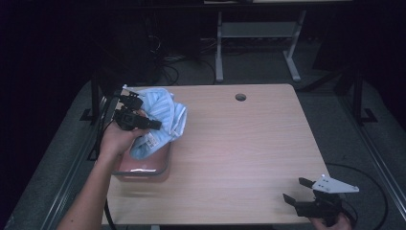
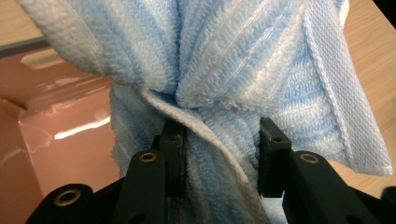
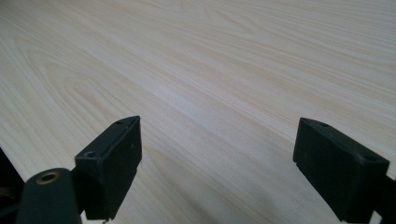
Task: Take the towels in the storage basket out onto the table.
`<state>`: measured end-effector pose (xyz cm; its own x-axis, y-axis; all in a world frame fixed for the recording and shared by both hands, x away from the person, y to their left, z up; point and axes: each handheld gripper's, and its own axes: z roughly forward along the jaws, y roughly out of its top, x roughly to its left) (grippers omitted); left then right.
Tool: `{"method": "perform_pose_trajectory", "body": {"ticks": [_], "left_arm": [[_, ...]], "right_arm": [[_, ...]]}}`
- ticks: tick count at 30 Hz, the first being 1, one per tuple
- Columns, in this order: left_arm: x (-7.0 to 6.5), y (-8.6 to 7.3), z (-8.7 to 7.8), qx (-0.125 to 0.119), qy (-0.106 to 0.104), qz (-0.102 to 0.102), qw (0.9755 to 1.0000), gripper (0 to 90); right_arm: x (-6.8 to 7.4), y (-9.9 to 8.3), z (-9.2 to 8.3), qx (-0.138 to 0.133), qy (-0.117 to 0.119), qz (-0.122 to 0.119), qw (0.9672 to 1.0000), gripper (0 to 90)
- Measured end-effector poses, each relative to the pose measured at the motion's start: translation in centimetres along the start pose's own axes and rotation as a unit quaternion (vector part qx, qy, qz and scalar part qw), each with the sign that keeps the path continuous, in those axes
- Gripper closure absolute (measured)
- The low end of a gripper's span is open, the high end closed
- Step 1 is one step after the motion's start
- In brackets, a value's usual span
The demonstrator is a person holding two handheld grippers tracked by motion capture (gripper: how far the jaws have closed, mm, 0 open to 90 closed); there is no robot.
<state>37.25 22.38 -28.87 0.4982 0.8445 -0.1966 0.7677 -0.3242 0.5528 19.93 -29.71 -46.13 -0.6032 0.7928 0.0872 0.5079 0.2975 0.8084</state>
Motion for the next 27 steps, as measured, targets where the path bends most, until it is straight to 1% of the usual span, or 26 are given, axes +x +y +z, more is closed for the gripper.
{"method": "perform_pose_trajectory", "body": {"ticks": [3,8,13,18,20,26,27], "left_arm": [[-0.6,0.4,0.3,0.005,0.001,0.006,1.0,62.4],[-1.6,1.2,0.6,0.007,-0.003,0.018,0.9998,62.4],[-2.5,1.8,1.1,0.01,-0.003,0.024,0.9997,62.4],[-3.3,2.3,1.8,0.014,-0.007,0.033,0.9993,62.3],[-3.7,2.6,2.1,0.015,-0.009,0.033,0.9993,62.3],[-4.6,3.2,2.8,0.019,-0.017,0.044,0.9987,62.3],[-4.7,3.2,2.9,0.019,-0.018,0.043,0.9987,62.3]], "right_arm": [[0.0,0.0,0.0,-0.001,0.0,-0.002,1.0,14.9],[0.0,0.0,-0.1,-0.002,-0.001,0.0,1.0,14.9],[-0.2,0.0,-0.1,-0.001,0.001,0.0,1.0,14.9],[-0.2,0.0,-0.1,-0.002,0.002,0.0,1.0,14.9],[-0.2,0.0,-0.1,-0.003,0.001,-0.001,1.0,14.9],[-0.2,-0.1,-0.2,-0.006,0.001,0.004,1.0,14.9],[-0.2,-0.1,-0.2,-0.006,0.001,0.004,1.0,14.9]]}}
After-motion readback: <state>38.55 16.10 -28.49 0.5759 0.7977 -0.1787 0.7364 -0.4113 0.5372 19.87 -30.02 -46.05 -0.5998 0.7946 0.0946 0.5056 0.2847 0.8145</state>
